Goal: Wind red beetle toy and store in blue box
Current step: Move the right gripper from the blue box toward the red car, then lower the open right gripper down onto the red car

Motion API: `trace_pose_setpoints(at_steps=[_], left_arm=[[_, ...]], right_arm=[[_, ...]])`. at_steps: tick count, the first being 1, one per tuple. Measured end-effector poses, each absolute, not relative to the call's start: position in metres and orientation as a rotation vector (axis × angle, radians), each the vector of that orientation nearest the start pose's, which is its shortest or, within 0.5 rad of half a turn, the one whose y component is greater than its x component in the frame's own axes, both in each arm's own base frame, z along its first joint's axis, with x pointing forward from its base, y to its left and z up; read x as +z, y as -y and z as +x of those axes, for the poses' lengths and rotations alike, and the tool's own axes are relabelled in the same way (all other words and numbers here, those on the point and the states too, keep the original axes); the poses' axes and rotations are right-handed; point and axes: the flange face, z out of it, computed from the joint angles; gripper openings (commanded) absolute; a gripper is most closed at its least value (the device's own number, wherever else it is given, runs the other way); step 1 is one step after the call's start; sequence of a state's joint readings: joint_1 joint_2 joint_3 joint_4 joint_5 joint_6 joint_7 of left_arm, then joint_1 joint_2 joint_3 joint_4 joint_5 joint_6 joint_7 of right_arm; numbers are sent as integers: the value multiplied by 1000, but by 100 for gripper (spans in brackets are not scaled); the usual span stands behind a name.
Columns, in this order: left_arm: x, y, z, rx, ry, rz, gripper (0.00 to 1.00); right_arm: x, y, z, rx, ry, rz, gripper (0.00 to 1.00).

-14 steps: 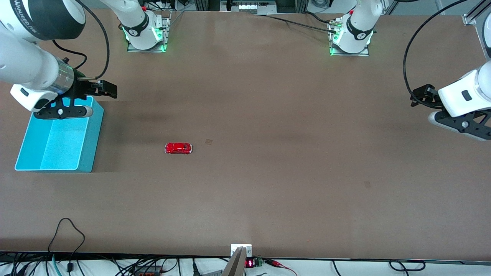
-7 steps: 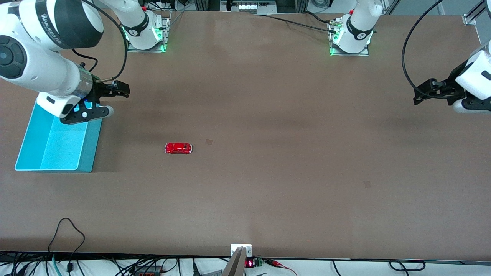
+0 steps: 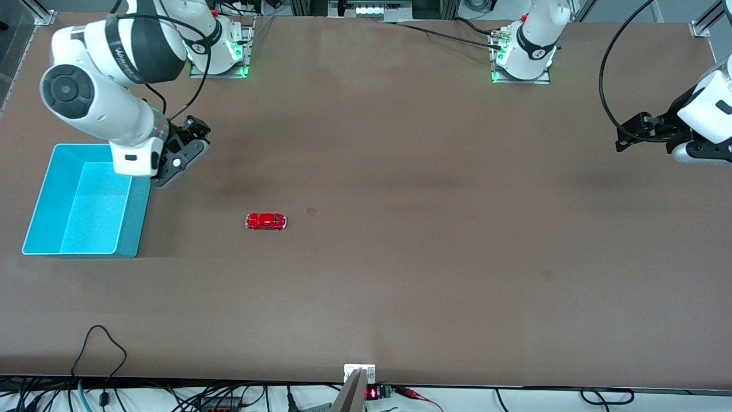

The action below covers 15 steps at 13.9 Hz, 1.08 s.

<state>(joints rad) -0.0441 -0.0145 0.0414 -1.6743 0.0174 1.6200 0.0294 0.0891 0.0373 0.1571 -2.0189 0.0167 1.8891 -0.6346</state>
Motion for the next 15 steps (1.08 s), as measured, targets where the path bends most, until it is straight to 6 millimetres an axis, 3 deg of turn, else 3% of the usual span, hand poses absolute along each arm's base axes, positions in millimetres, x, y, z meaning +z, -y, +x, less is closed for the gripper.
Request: trace_pose_setpoints(at_steps=[3,6,11,15], left_arm=[[588,0,551,61,-53,-3124,100],[589,1,551,64,-55,-3124,100],[588,2,550,71,-58,-3124,100],[588,1,550,80,-55,-3124,100]], right_arm=[[388,-161,511,138,1610,-2643,100],[351,-170,511,59,1814,-2510,100],[289,-190,524,-18,2023,-2362,100],[258,-209,537,-12,2106,-2298,100]])
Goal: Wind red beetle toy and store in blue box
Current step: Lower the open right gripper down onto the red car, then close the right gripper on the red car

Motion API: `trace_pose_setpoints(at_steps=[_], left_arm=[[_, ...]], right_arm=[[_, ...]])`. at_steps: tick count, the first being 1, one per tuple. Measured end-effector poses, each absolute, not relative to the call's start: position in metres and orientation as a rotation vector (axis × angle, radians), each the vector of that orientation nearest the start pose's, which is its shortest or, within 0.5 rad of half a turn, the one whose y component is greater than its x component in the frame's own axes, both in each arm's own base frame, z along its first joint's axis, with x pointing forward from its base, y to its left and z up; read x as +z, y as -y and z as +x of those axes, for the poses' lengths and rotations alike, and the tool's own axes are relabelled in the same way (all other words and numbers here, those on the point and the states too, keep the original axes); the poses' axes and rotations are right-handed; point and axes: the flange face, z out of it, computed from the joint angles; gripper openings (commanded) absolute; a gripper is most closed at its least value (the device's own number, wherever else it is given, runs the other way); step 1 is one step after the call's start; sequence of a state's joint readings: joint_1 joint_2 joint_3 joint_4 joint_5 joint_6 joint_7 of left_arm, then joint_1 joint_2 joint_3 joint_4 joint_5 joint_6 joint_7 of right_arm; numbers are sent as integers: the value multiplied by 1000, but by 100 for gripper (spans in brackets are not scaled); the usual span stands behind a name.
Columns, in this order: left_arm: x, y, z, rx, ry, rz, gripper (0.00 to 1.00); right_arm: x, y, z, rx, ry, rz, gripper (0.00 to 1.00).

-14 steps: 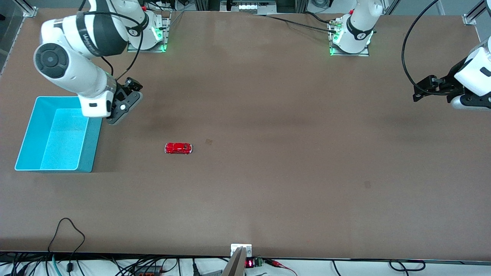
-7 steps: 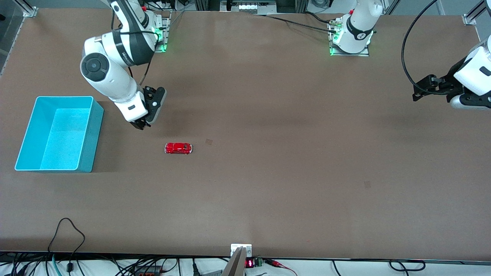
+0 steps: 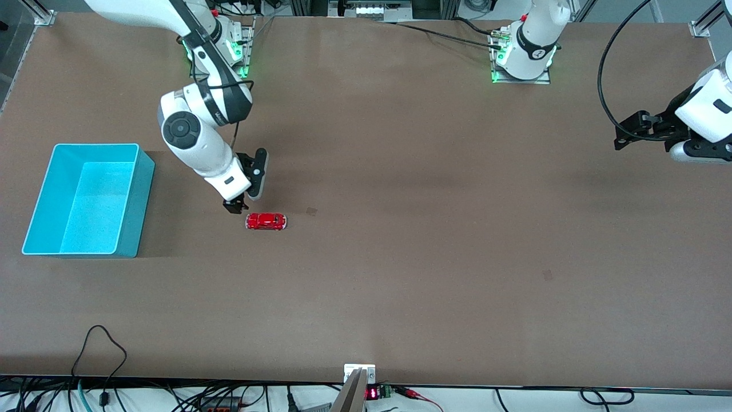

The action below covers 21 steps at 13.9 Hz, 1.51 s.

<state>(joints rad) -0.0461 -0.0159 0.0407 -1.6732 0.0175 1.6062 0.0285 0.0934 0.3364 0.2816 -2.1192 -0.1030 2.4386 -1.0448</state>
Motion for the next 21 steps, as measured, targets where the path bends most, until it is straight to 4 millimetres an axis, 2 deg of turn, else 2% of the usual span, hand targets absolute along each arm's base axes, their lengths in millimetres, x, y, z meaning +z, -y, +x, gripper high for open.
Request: trace_pose_setpoints(at_steps=[5,13,16,17,18,19,20,21], left_arm=[[588,0,549,83,-51,-3124,100],[588,0,549,87,-51,-3124,100],[587,0,549,89,-51,-3124,100],[587,0,549,89,-51,-3124,100],[587,0,549,93,-51,-3124,100],[587,0,548,102,-52,-3123,100],[587,0,548,107,-52,-3123,100],[586,0,548,109,-53,-3123,100]], right_arm=[[223,-230,541,-73,2147,-2248,100],[194,-235,554,-153,2217,-2213,100],[187,-234,556,-174,2255,-2196,79],[186,-233,557,-179,2267,-2194,68],[185,-232,557,-180,2272,-2192,49],[183,-231,558,-181,2273,-2191,27],[183,-230,558,-182,2274,-2191,12],[183,-230,559,-182,2273,-2193,8]])
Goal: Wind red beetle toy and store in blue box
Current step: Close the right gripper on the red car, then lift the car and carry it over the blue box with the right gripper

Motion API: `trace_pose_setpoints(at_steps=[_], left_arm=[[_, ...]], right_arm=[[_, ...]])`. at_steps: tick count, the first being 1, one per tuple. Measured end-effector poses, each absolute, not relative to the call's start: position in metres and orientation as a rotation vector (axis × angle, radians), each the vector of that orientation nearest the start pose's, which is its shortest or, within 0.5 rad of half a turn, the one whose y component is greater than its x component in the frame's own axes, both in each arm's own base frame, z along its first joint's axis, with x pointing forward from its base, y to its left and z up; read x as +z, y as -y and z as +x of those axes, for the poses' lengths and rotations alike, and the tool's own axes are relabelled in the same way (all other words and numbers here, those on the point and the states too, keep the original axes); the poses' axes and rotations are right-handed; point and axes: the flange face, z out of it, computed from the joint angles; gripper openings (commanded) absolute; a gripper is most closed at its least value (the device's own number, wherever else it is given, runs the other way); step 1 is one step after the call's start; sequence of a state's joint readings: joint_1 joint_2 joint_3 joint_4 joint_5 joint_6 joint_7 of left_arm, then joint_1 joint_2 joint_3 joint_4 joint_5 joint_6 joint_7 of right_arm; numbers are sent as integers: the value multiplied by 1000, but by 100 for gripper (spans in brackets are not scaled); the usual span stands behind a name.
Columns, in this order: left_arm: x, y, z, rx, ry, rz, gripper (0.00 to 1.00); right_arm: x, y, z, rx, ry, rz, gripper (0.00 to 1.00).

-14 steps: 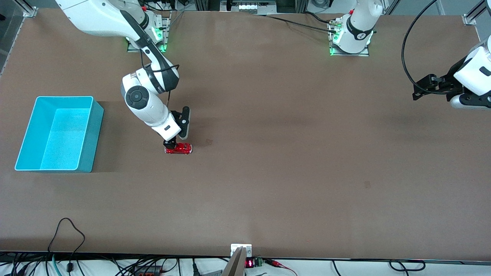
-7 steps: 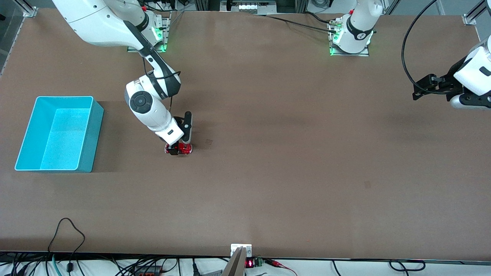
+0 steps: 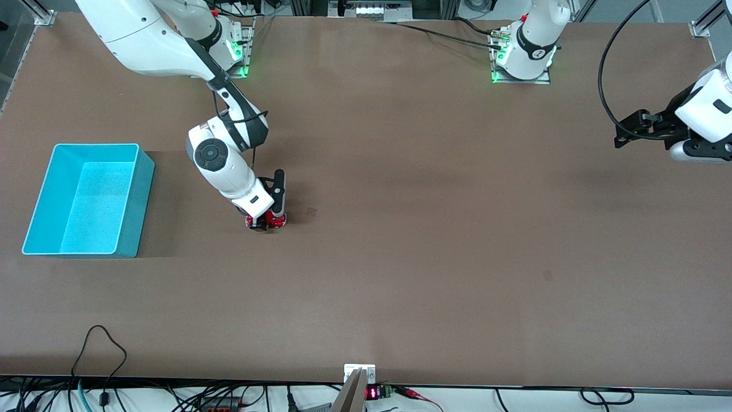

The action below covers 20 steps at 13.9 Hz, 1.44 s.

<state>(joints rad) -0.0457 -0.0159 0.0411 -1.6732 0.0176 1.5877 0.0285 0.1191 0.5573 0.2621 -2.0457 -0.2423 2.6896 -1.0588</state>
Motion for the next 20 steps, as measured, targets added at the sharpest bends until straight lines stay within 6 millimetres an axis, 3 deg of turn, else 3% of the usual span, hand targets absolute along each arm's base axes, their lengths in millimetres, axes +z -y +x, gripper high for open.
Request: trace_pose_setpoints(at_steps=[1,5,8,11,13,17,20], left_arm=[[586,1,547,110,-54,-3123,100],[587,1,548,107,-55,-3123,100],[588,1,548,106,-56,-3123,100],[588,1,548,106,-56,-3123,100],[588,2,547,106,-56,-3123,100],[587,2,546,120,-59,-3123,100],[587,9,546,122,-76,-3122,100]], right_arm=[[184,-230,559,182,-2241,2161,1],[192,-230,566,219,-2202,2187,0],[233,-209,584,227,-1973,2356,0],[288,-161,598,225,-1596,2603,0],[312,-123,604,213,-1297,2757,0],[316,-32,609,139,-780,2921,0],[312,54,604,81,-470,2991,0]])
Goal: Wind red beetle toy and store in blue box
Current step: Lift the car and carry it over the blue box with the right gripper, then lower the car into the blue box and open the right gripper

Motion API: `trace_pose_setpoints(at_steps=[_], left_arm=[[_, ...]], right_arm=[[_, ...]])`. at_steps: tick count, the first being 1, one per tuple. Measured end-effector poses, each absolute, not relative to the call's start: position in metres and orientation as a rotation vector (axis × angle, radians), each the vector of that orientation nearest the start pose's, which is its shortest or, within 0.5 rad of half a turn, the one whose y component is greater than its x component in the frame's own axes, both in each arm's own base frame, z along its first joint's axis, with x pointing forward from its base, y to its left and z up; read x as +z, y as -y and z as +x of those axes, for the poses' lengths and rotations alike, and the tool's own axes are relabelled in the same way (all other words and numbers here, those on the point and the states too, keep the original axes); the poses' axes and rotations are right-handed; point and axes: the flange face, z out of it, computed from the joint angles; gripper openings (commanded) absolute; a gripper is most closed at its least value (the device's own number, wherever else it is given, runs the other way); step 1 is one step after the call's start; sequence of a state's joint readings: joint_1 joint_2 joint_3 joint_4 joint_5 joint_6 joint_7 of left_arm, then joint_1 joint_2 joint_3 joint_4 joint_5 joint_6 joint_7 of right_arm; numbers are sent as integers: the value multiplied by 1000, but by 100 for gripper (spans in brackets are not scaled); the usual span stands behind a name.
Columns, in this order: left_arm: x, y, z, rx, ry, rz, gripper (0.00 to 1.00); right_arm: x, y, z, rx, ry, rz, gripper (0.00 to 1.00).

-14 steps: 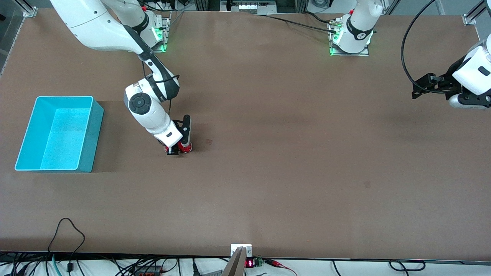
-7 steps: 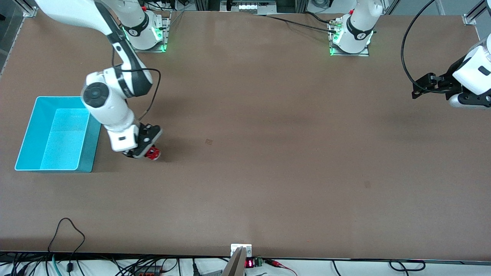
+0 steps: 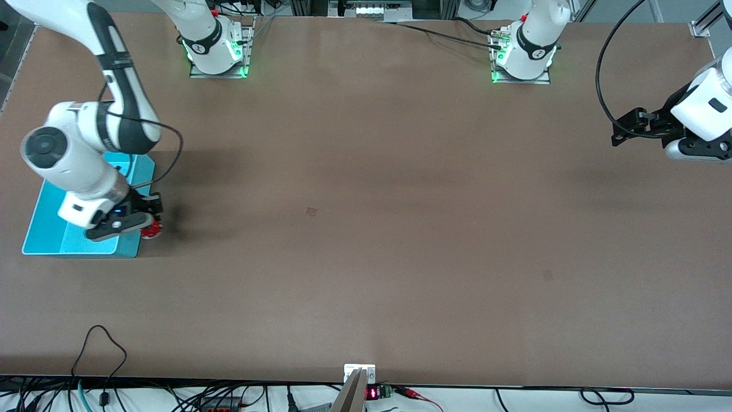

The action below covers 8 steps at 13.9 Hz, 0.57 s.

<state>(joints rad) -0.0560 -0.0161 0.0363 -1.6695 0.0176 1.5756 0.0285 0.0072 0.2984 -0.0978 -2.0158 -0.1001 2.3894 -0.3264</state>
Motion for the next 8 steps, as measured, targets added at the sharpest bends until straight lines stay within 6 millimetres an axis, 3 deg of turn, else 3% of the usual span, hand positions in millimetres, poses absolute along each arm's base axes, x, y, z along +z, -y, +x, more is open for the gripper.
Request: trace_pose_setpoints(at_steps=[2,5,8], left_arm=[[587,10,546,123,-80,-3121,100],[587,10,546,124,-80,-3121,100],[587,13,546,124,-89,-3121,100]], right_arm=[[313,90,598,-81,342,-3216,0],[310,123,589,-48,196,-3220,0],[296,161,567,69,74,-3224,0]])
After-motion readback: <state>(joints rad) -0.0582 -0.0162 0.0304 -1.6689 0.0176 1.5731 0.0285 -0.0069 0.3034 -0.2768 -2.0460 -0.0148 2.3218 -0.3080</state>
